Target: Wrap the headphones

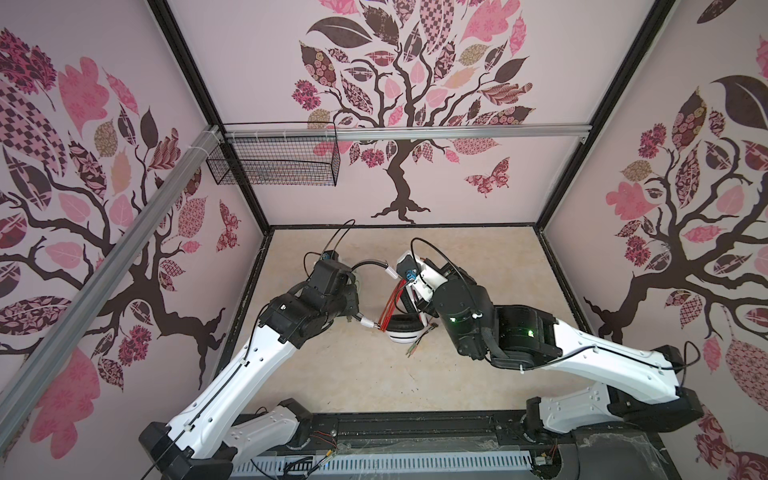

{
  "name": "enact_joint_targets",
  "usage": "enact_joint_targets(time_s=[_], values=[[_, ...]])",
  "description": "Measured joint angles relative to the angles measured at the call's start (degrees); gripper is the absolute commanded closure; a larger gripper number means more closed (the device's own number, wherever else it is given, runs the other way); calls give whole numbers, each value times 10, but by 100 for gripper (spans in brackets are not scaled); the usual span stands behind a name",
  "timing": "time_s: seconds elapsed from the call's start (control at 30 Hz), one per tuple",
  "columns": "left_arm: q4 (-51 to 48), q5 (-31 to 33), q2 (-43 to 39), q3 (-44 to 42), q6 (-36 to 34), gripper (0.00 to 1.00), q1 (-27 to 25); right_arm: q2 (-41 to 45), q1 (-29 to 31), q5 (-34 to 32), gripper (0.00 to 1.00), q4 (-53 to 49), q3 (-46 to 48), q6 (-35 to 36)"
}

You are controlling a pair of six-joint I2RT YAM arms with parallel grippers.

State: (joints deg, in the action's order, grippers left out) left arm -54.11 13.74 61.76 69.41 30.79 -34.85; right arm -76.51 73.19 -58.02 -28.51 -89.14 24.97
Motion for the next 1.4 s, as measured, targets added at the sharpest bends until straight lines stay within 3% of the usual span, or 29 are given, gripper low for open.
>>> enact_joint_targets(time_s=[0.43,1.0,1.23,1.4], values=[[3,-1,-3,0,-8,100,-5,0,-134,108,100,-13,35,-49],[15,-44,-21,-5,-15,100,-7,-32,-191,224,99,-6,41,-82],[17,-51,-25,-5,-12,100,-7,-32,-222,309,94,9,82,-114],[-20,-55,-28,7,-7,100,-7,-30,-243,389,83,28,121,-144]])
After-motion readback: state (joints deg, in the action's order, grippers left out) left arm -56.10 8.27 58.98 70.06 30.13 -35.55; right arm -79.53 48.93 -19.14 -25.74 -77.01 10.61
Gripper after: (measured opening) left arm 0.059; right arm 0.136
